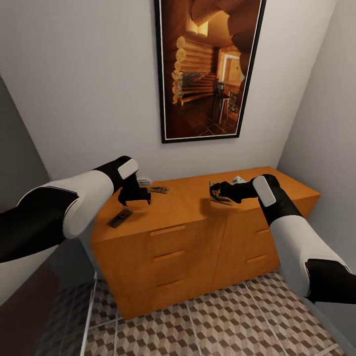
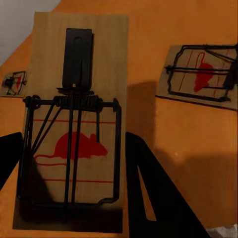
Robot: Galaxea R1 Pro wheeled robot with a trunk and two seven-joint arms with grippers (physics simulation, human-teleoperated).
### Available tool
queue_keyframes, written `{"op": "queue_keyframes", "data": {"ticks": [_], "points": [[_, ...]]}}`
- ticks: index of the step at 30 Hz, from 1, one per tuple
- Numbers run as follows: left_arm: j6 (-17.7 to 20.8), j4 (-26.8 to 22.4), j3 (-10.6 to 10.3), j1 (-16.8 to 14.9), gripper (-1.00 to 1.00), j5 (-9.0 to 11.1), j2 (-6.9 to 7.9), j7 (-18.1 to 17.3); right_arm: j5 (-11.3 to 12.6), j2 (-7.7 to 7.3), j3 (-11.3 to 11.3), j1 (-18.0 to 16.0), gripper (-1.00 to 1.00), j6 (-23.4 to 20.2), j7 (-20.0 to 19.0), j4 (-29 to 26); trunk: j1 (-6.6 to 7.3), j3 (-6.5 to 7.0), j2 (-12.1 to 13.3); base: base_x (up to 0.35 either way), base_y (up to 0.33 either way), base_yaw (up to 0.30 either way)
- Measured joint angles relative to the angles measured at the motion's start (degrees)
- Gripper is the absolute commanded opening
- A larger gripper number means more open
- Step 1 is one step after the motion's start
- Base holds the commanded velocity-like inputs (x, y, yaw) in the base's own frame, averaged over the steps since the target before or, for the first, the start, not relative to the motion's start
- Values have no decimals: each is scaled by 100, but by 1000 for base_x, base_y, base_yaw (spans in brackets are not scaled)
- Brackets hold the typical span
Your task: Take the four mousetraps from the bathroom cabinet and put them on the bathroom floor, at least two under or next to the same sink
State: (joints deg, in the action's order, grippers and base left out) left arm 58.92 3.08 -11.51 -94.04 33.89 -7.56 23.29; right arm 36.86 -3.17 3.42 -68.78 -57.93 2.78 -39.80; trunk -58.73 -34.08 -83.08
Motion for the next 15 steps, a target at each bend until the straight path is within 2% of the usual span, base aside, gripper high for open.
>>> {"op": "queue_keyframes", "data": {"ticks": [9,15], "points": [[1,0,0,0,100,0,-5,0,-1,0,0,2,-100,-3,0,0,0,0,0,0,258,0],[-1,0,-2,0,100,-4,-9,0,1,0,0,2,-100,0,0,2,0,0,0,0,55,0]]}}
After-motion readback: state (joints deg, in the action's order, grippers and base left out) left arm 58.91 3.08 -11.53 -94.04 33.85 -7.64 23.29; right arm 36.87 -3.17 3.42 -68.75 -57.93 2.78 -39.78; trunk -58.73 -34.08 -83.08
